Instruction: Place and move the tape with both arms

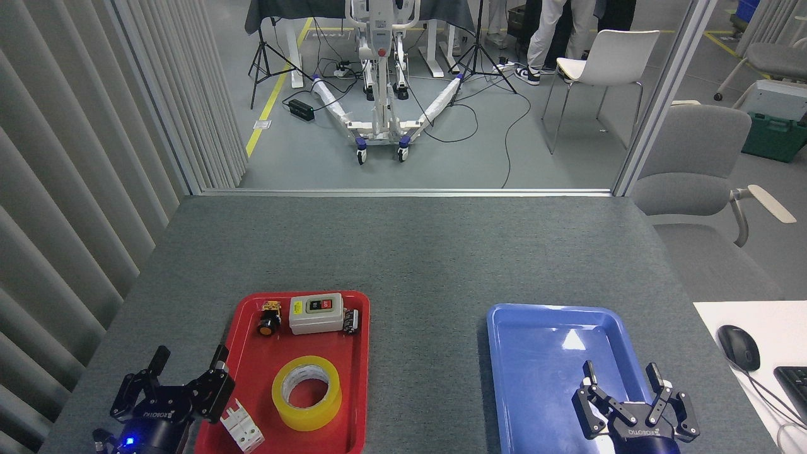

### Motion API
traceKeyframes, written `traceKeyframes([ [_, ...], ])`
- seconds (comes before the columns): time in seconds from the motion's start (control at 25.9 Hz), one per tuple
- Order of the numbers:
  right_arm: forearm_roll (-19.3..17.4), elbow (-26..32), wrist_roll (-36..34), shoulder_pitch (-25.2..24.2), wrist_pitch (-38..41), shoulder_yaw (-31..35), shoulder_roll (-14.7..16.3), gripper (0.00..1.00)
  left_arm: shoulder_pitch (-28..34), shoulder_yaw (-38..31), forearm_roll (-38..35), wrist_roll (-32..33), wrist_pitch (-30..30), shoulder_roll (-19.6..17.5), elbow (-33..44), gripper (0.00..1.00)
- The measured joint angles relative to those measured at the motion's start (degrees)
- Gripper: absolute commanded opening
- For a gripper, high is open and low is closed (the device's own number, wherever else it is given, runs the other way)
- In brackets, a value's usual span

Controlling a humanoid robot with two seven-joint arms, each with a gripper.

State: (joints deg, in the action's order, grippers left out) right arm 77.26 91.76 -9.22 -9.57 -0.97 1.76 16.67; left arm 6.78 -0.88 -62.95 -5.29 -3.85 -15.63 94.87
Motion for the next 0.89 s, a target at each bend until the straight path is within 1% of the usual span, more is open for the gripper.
traceKeyframes([
  [0.12, 0.0, 0.0, 0.0, 0.0, 0.0, 0.0, 0.0, 1.0, 0.0, -0.1, -0.1, 0.0, 0.1, 0.0, 0.1, 1.0],
  [0.27, 0.0, 0.0, 0.0, 0.0, 0.0, 0.0, 0.0, 1.0, 0.0, -1.0, -0.6, 2.1, 0.5, 0.0, 2.0, 1.0],
  [0.5, 0.0, 0.0, 0.2, 0.0, 0.0, 0.0, 0.0, 1.0, 0.2, -1.7, -1.9, 0.7, 0.4, 0.2, 3.5, 1.0],
  [0.89, 0.0, 0.0, 0.0, 0.0, 0.1, 0.0, 0.0, 1.0, 0.1, -1.6, -2.2, 0.6, 0.4, 0.5, 3.1, 1.0],
])
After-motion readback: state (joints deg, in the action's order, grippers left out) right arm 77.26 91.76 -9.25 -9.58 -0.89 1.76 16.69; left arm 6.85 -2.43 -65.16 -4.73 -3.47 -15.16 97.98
